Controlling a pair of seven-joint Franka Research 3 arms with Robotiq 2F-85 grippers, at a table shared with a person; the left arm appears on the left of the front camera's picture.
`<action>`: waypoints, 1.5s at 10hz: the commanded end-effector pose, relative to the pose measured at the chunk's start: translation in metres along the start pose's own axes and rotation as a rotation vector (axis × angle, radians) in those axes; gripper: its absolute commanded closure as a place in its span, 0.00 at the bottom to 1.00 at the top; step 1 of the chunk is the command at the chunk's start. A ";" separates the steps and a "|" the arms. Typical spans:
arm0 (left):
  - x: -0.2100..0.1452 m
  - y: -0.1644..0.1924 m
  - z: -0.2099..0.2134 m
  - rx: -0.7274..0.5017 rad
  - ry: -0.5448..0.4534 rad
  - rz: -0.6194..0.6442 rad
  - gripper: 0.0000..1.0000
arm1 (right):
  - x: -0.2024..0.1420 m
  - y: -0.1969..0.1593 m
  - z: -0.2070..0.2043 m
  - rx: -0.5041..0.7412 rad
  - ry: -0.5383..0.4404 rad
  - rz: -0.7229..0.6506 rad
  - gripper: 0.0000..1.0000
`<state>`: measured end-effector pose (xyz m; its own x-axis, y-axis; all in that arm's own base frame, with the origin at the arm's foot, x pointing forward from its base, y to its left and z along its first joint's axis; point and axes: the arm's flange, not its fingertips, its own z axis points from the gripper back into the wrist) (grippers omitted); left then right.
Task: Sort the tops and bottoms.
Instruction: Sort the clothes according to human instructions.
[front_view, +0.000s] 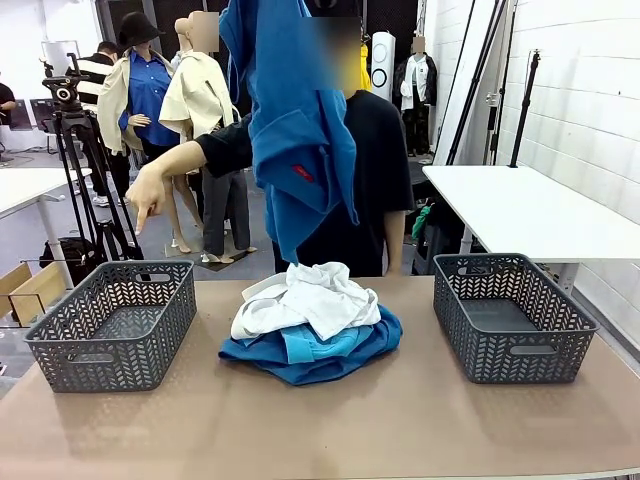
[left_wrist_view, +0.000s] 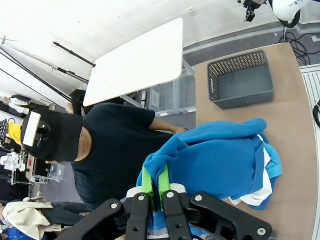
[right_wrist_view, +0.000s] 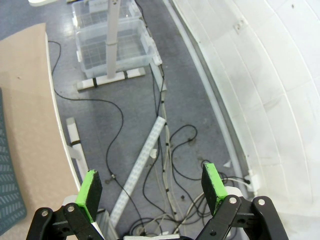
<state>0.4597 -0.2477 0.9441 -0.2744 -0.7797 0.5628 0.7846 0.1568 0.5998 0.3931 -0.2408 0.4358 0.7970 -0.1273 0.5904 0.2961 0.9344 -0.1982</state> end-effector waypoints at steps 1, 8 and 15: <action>0.000 0.002 0.004 0.016 -0.009 0.003 1.00 | 0.001 0.001 -0.001 0.001 0.000 0.003 0.00; 0.000 0.002 0.004 0.016 -0.009 0.003 1.00 | 0.001 0.001 -0.001 0.001 0.000 0.003 0.00; -0.024 0.018 0.048 0.135 0.048 0.003 1.00 | 0.001 0.001 -0.001 0.001 0.000 0.003 0.00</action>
<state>0.4607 -0.2246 0.9540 -0.2544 -0.7903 0.5574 0.7577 0.1953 0.6227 0.3929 -0.2411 0.4357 0.7969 -0.1279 0.5904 0.2966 0.9342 -0.1980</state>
